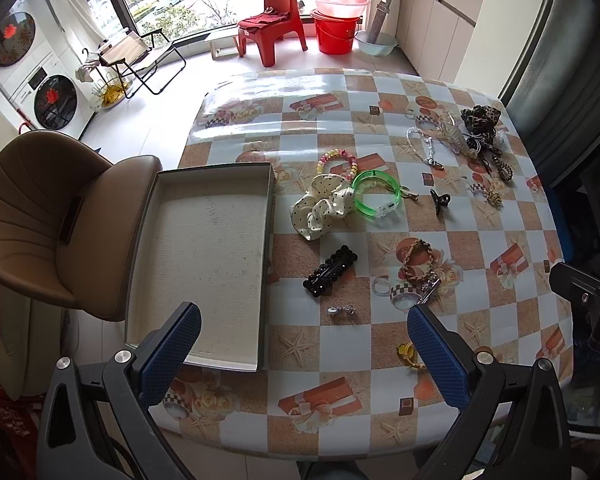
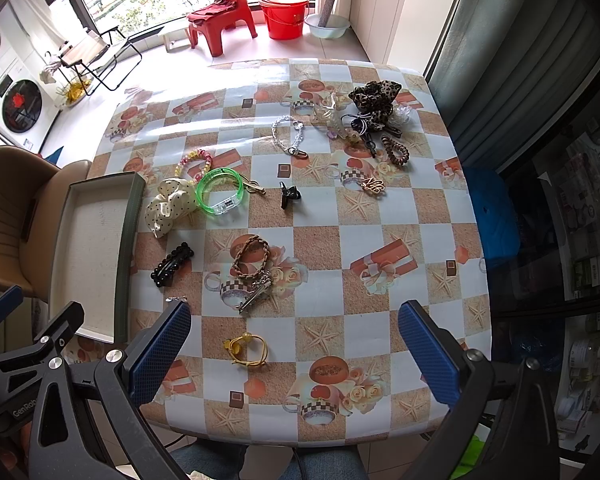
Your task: Organize jewelry
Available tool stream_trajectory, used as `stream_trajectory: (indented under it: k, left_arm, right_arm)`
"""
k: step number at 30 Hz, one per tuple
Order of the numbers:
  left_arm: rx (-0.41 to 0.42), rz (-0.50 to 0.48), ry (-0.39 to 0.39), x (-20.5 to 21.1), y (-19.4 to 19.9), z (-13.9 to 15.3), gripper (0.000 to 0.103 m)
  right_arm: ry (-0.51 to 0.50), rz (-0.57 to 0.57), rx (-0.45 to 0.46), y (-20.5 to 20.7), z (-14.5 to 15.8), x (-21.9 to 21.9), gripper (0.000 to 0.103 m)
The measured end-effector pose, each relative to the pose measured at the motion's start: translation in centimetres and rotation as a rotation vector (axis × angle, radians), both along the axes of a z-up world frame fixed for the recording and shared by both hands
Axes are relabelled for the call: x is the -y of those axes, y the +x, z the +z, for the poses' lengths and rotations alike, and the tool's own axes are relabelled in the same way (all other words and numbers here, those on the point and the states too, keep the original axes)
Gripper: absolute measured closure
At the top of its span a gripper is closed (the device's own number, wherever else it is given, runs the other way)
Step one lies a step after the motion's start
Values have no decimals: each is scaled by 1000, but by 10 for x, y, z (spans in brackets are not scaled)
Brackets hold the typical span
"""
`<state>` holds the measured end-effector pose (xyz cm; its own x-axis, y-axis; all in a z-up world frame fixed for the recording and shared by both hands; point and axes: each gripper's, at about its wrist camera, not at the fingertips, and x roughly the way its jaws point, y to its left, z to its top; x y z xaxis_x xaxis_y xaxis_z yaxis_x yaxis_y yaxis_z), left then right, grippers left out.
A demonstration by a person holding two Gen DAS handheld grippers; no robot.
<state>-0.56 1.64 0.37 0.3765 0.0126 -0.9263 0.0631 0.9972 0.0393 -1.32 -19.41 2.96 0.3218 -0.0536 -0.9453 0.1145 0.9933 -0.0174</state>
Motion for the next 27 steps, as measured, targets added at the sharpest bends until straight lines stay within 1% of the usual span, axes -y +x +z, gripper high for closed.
stream_trajectory:
  k: [22,27]
  left_arm:
    - [-11,2,-5,-6,-4,-3,0]
    - [-23,-2,-12,-12,-10,-10,0]
  right_arm:
    - [1,1,-7,2,-3,1,0]
    - [9,-2,-17,2,-6,-1,0]
